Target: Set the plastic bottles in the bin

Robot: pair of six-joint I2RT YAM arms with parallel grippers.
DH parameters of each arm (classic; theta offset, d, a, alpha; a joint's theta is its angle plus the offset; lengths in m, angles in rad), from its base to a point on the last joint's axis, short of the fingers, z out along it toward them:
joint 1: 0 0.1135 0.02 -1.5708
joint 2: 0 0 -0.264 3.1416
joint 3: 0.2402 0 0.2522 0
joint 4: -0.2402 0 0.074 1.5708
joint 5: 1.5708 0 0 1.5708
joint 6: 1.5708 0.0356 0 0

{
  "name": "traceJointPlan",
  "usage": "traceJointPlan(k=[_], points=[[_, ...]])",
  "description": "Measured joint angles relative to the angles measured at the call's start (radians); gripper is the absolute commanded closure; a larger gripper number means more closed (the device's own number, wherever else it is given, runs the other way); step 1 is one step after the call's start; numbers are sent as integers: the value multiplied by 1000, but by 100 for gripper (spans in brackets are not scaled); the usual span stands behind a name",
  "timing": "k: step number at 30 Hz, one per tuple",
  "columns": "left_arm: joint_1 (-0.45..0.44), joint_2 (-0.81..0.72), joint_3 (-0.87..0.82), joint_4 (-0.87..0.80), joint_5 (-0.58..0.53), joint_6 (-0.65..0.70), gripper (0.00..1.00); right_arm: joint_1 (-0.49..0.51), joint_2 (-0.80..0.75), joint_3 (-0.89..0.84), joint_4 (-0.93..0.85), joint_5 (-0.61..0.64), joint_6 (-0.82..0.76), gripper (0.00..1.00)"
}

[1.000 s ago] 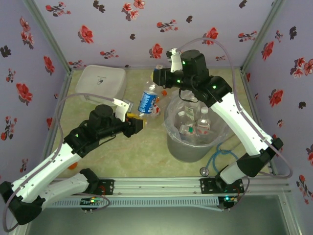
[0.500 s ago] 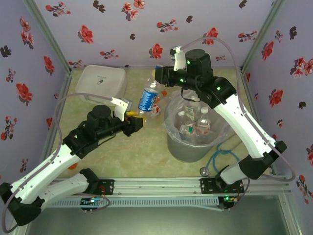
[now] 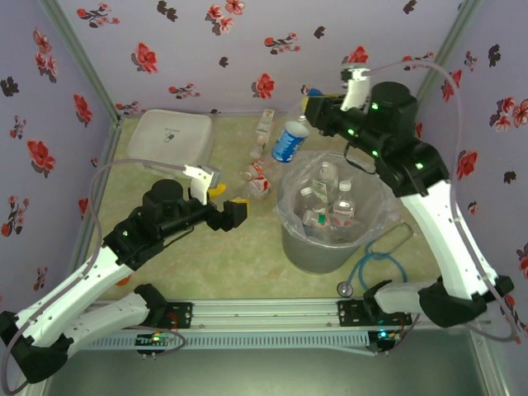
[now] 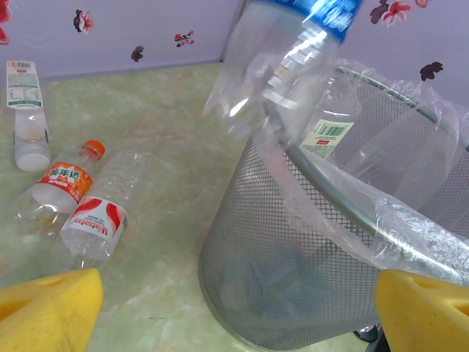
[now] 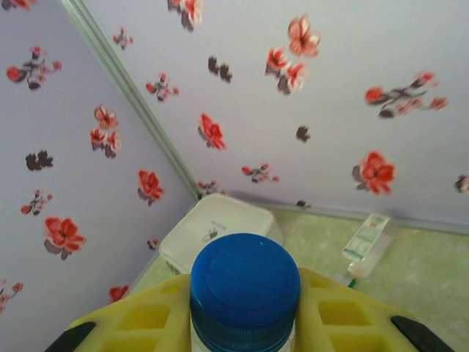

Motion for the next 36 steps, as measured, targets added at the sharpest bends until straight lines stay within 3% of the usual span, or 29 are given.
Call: traceJointPlan(k=[10,19,26,33,36], points=[[0,54,-14,35,-3,-23,4,-24,-246,-10,-105,129,-116,100],[-27,216,15,165,19,-83,4,-19,-191,-245,-143,46,-92,100],[-71,281,15,224,16,-105,5,45,-154,-489,-18,34,-28,100],[-76,306,21,257,12,-113,5,46,-194,-706,187,79,-6,100],[-77,319,25,270,5,-113,5,55,-203,-782,187,75,9,100]])
